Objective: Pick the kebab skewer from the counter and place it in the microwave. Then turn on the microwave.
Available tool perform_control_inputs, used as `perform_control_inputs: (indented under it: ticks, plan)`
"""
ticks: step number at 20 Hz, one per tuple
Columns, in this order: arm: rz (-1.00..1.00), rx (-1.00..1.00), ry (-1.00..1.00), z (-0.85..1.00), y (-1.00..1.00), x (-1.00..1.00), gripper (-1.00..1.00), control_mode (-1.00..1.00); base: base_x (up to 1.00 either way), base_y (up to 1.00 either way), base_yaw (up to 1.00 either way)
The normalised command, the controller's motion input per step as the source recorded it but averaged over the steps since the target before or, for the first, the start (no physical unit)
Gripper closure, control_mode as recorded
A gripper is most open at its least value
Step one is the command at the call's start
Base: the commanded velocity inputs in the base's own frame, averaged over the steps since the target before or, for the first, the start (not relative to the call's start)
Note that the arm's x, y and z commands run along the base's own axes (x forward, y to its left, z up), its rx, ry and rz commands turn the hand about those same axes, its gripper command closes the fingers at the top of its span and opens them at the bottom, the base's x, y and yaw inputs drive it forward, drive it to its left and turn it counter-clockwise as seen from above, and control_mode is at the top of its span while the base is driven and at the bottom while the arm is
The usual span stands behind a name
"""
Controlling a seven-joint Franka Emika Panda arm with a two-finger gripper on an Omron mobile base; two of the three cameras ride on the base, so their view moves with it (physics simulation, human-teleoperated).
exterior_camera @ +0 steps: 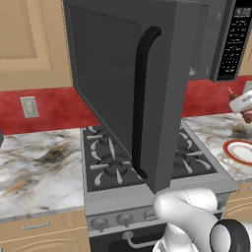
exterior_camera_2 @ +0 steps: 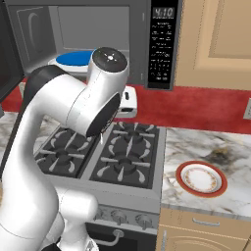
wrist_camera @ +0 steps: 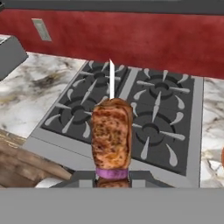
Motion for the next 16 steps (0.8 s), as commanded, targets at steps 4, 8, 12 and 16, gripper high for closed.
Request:
perform_control_inputs:
  ticks: [4,8,12,16]
  plan:
    - [0.0,0.0,-0.06,0.23,0.26,0.02,1.0,-1.0,0.0,0.0,0.0]
    - [0.01,0.03,-0.05,0.12,0.23,0.16,1.0,-1.0,0.0,0.0,0.0]
    - [0.09,0.12,-0.09,0.03,0.17,0.18,1.0,-1.0,0.0,0.0,0.0]
    - [0.11,0.12,-0.15,0.08,0.17,0.17,1.0,-1.0,0.0,0.0,0.0]
